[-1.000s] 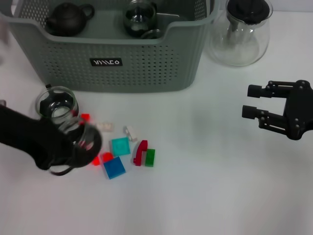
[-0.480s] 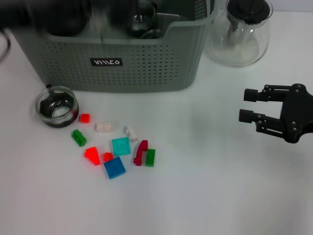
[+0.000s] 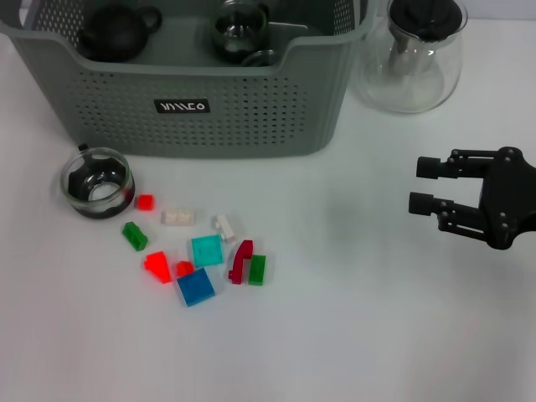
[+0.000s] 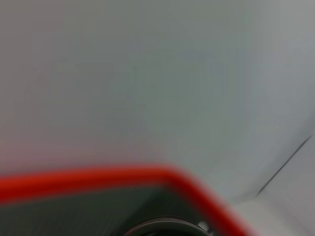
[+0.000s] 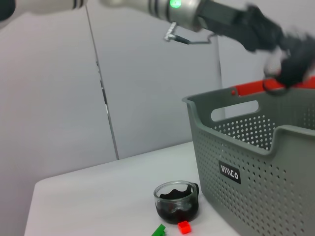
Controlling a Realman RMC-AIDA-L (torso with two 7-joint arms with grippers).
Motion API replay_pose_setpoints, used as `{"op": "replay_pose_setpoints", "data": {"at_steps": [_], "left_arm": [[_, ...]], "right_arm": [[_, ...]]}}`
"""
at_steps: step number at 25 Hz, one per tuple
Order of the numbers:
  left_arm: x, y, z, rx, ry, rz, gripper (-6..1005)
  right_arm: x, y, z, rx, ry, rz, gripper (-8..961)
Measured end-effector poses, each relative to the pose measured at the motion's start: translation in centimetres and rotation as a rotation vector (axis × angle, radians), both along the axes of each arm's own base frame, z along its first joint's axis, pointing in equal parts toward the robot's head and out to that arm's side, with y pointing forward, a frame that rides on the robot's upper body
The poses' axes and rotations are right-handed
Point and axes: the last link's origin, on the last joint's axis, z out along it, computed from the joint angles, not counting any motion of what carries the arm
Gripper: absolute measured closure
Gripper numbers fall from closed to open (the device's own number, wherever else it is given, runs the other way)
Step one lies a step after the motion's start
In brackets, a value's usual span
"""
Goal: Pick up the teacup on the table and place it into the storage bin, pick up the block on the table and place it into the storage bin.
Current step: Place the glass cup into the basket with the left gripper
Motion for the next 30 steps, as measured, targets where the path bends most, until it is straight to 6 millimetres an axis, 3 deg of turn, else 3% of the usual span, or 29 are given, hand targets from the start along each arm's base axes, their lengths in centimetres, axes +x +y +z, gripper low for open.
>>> {"op": "replay_pose_setpoints", "data": {"at_steps": [1,2,5,11,14,21,28,30], "left_arm": [[0.3,1.1,-1.6,-0.040,0.138,0.048,954],[0.3,1.1,-1.6,-0.040,0.138,0.048,953],[0.5,1.9,-4.2,-0.054,0.291,0.069,953],[-0.9,1.9,-9.5,-0.017,0.485,0.063,952],[-1.3,1.6,-10.9,-0.018,0.537,0.056,951],[-1.5,1.4,-12.8,-0.028,0.610,0.058,950],[-1.3,1.4,-12.7,-0.035,0.614,0.056,949],[-1.0,1.4,-12.4,-0.036,0.596,0.055,891]], "right_arm": [[0.0,0.0,0.0,-0.001,-0.001,0.001,448],[0.0,0.0,0.0,-0.002,-0.001,0.001,448],[0.0,0.1,-0.1,-0.002,-0.001,0.001,448],[0.1,0.0,-0.3,-0.005,0.002,-0.006,449],[0.1,0.0,-0.3,-0.006,0.002,-0.007,449],[0.1,0.0,-0.4,-0.010,0.005,-0.012,449],[0.1,0.0,-0.3,-0.012,0.006,-0.011,448],[0.1,0.1,-0.3,-0.011,0.004,-0.012,448]]}}
